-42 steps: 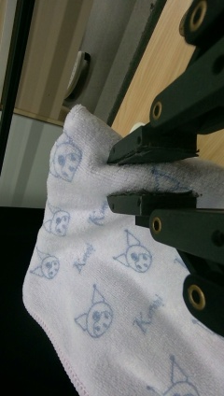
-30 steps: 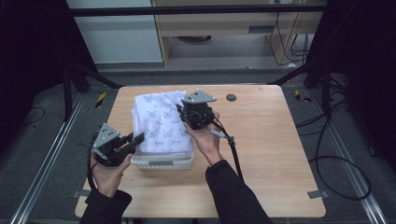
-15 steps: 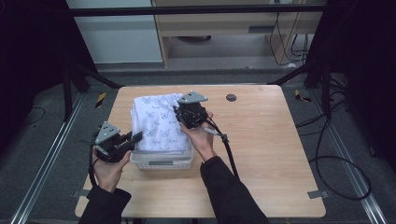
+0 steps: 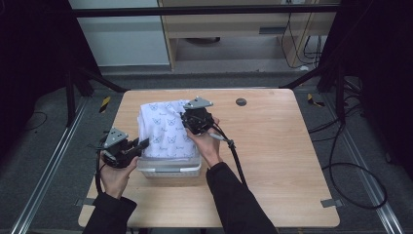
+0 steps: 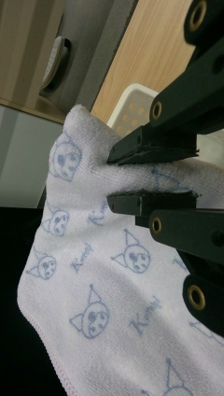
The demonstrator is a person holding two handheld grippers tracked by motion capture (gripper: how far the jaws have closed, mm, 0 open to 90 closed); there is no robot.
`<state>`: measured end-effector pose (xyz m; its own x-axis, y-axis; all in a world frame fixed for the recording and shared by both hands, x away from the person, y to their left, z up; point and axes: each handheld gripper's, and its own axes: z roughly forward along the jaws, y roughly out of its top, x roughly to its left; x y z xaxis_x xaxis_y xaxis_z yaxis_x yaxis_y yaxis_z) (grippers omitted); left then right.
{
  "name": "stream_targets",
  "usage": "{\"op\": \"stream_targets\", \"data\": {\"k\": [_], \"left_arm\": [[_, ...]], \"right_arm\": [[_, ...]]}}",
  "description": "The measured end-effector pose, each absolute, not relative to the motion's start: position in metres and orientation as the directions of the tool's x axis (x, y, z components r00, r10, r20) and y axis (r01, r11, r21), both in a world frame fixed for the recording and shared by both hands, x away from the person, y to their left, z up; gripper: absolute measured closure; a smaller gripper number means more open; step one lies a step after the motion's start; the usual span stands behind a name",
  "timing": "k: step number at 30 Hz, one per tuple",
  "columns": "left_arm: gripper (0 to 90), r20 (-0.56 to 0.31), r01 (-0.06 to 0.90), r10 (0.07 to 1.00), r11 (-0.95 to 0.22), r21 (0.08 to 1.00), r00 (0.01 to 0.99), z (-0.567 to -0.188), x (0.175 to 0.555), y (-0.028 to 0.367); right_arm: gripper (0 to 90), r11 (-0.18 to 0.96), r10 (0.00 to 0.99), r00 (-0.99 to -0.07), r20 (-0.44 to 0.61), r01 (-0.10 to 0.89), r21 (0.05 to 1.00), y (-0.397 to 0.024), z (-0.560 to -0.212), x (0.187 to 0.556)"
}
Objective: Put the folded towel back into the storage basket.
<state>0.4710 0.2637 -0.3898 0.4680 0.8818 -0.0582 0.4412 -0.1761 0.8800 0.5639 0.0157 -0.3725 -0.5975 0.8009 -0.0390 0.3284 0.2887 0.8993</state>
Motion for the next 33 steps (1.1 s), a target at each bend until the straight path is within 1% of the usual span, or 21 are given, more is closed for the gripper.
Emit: {"op": "stream_targets", "data": {"k": [1, 16, 33], "left_arm": [[74.8, -0.055, 0.444, 0.881, -0.181, 0.878, 0.469, -0.391, 0.472, 0.264], [74.7, -0.022, 0.484, 0.883, -0.235, 0.843, 0.468, -0.411, 0.481, 0.255], [74.3, -0.020, 0.516, 0.888, -0.249, 0.820, 0.460, -0.427, 0.488, 0.252]], "right_arm": [[75.9, 0.282, 0.805, -0.592, -0.027, 0.343, 0.896, 0.015, -0.376, 0.565], [75.8, 0.299, 0.814, -0.581, -0.024, 0.383, 0.874, 0.015, -0.397, 0.571], [75.1, 0.318, 0.822, -0.569, -0.032, 0.411, 0.854, 0.017, -0.415, 0.575]]}}
